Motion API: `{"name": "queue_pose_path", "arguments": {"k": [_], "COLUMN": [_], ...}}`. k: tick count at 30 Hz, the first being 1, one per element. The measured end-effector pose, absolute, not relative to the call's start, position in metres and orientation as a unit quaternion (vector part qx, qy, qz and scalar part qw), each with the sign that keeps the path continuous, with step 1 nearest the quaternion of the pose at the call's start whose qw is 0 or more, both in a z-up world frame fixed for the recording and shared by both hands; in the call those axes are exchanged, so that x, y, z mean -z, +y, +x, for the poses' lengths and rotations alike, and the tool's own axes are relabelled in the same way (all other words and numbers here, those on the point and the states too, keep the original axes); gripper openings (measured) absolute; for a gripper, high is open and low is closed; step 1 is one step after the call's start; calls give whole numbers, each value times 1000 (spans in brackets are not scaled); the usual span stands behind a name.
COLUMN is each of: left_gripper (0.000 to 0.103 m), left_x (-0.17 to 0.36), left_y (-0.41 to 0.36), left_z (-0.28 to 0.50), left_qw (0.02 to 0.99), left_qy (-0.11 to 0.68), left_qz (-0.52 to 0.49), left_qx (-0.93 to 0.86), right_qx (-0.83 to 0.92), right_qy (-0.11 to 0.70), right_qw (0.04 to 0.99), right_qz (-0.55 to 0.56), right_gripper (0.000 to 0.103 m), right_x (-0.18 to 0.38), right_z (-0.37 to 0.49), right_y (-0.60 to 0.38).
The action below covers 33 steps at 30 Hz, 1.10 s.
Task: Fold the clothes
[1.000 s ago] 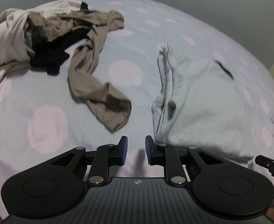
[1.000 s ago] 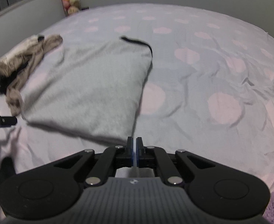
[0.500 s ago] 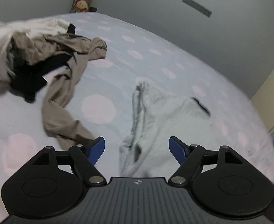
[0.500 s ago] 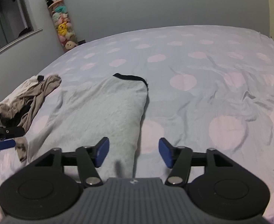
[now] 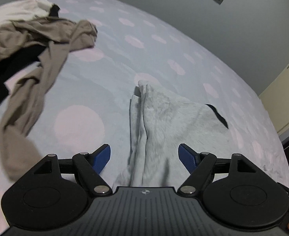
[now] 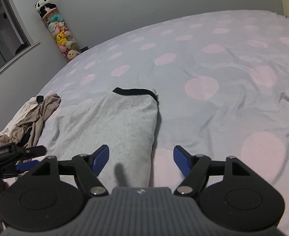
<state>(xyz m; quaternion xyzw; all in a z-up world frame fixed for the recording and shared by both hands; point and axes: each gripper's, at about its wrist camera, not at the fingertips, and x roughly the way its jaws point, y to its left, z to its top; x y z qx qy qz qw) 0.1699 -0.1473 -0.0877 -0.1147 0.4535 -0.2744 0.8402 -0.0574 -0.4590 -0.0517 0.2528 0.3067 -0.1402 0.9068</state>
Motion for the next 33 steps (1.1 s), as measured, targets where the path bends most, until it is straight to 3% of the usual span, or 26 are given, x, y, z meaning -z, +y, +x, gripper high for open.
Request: {"name": "queue_pose_path", "arguments": {"k": [9,12,17,19,23,26,33], "left_gripper": [71,65,43,37,17,13,12], "left_x": [107,109,113,115,114,106,66], "left_y": [-167,-170,-177,-180,-186,-191,-193], "left_z": [221,235,249,250,249,241,216], "left_qw": [810,806,800,799,800,810,833], "left_qy": [487,487,485,483,476,461,418], "left_qz": [-100,-107,-117,-117,-115,-95,-80], "left_qx": [311,320,333,339,347,350,353], "right_qx": [114,103,81,73,67,61,56], "right_qy": [323,321,318,317,316,316,276], "right_qw": [890,890,880,876,865,865,889], "right_qz": [300,308,343,358,385,384,361], "right_gripper": [75,75,73,66,28,11,8], "right_x": [76,81,91,94,101,99,62], "right_z": [-20,-3,22,27,34,34,16], "right_y": [-493,-504,-527,-534,-544,-543,-530]}}
